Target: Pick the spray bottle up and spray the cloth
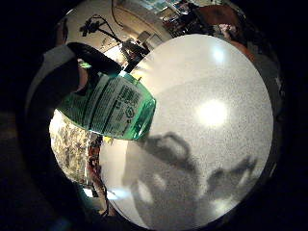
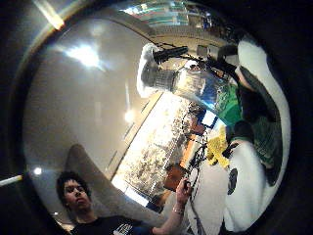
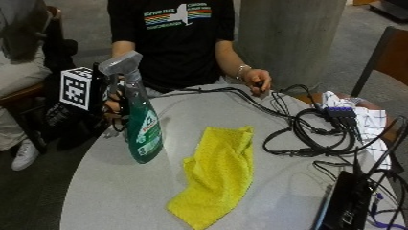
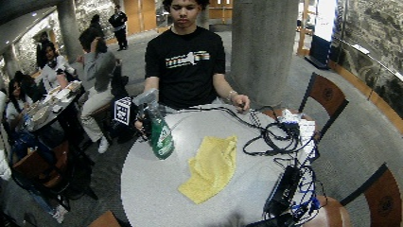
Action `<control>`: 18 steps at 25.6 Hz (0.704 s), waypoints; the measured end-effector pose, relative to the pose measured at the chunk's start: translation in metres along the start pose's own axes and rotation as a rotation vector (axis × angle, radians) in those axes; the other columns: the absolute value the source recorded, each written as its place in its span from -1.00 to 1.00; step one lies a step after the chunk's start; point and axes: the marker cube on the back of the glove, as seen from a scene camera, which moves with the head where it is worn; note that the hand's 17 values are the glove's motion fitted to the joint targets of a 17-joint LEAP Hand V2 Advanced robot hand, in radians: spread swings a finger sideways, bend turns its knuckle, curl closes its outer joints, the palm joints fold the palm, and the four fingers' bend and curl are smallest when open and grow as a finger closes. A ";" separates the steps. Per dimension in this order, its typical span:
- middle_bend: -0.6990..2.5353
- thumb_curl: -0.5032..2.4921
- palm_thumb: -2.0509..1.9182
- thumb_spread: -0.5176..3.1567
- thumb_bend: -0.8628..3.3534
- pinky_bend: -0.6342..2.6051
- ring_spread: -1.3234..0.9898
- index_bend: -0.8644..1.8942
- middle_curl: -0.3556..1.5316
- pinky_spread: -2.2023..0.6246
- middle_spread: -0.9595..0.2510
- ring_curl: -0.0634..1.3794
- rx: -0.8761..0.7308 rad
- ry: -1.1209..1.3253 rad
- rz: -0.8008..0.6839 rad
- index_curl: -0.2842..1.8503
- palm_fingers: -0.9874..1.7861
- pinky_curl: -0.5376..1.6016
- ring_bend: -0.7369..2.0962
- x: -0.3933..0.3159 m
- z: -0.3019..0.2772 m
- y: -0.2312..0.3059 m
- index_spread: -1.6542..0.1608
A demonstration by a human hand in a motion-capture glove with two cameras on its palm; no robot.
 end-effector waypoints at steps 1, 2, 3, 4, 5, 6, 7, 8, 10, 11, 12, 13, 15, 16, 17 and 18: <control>-0.31 -0.37 0.58 -0.28 -0.55 -0.33 0.08 -0.10 -0.15 0.54 0.46 -0.38 0.002 0.002 -0.003 -0.50 0.53 -0.21 -0.03 0.000 0.000 0.001 0.55; -0.32 -0.35 0.59 -0.32 -0.55 -0.32 0.07 -0.10 -0.14 0.52 0.45 -0.35 0.004 0.002 -0.005 -0.49 0.53 -0.19 -0.03 0.000 0.000 0.001 0.55; -0.31 -0.34 0.60 -0.35 -0.55 -0.32 0.06 -0.09 -0.13 0.49 0.44 -0.33 0.005 0.001 -0.006 -0.47 0.54 -0.19 -0.02 0.000 0.000 0.001 0.55; -0.31 -0.33 0.62 -0.37 -0.55 -0.31 0.05 -0.09 -0.12 0.46 0.43 -0.31 0.008 -0.003 -0.008 -0.46 0.56 -0.18 -0.01 0.000 0.000 0.001 0.55; -0.31 -0.32 0.63 -0.39 -0.54 -0.31 0.04 -0.08 -0.11 0.45 0.42 -0.29 0.012 -0.008 -0.009 -0.44 0.58 -0.17 0.00 0.000 0.000 0.002 0.55; -0.31 -0.32 0.63 -0.41 -0.54 -0.31 0.04 -0.07 -0.10 0.43 0.41 -0.27 0.016 -0.014 -0.011 -0.43 0.58 -0.16 0.01 0.000 -0.001 0.002 0.55; -0.31 -0.31 0.64 -0.43 -0.54 -0.31 0.03 -0.07 -0.09 0.42 0.40 -0.26 0.020 -0.019 -0.014 -0.42 0.58 -0.16 0.01 0.000 -0.001 0.003 0.55; -0.31 -0.30 0.64 -0.45 -0.55 -0.30 0.03 -0.06 -0.09 0.41 0.39 -0.25 0.024 -0.024 -0.017 -0.41 0.57 -0.15 0.02 -0.001 -0.002 0.003 0.55; -0.30 -0.29 0.64 -0.47 -0.55 -0.31 0.02 -0.06 -0.07 0.40 0.38 -0.23 0.027 -0.030 -0.026 -0.39 0.56 -0.15 0.02 -0.003 -0.002 0.003 0.56; -0.30 -0.29 0.64 -0.49 -0.55 -0.31 0.02 -0.05 -0.06 0.39 0.37 -0.22 0.025 -0.031 -0.029 -0.39 0.56 -0.15 0.02 -0.004 -0.002 0.003 0.56; -0.29 -0.29 0.63 -0.49 -0.57 -0.33 0.02 -0.03 -0.05 0.40 0.37 -0.23 0.021 -0.029 -0.032 -0.37 0.53 -0.15 0.00 -0.005 -0.002 0.003 0.56; -0.29 -0.29 0.62 -0.49 -0.58 -0.33 0.02 -0.03 -0.05 0.41 0.36 -0.24 0.015 -0.027 -0.034 -0.36 0.50 -0.15 -0.03 -0.006 -0.002 0.003 0.56; -0.32 -0.29 0.60 -0.46 -0.60 -0.33 0.03 -0.03 -0.06 0.44 0.36 -0.25 0.000 -0.023 -0.032 -0.35 0.46 -0.15 -0.07 -0.006 -0.002 0.003 0.57; -0.33 -0.30 0.58 -0.44 -0.61 -0.35 0.05 -0.03 -0.06 0.46 0.37 -0.26 -0.009 -0.021 -0.028 -0.34 0.43 -0.15 -0.09 -0.006 -0.001 0.003 0.57; -0.34 -0.30 0.57 -0.41 -0.61 -0.36 0.06 -0.03 -0.07 0.48 0.40 -0.28 -0.021 -0.019 -0.023 -0.34 0.38 -0.15 -0.13 -0.006 -0.001 0.003 0.58; -0.34 -0.31 0.56 -0.38 -0.61 -0.35 0.07 -0.04 -0.07 0.51 0.42 -0.29 -0.036 -0.015 -0.015 -0.33 0.33 -0.14 -0.16 -0.006 0.000 0.003 0.59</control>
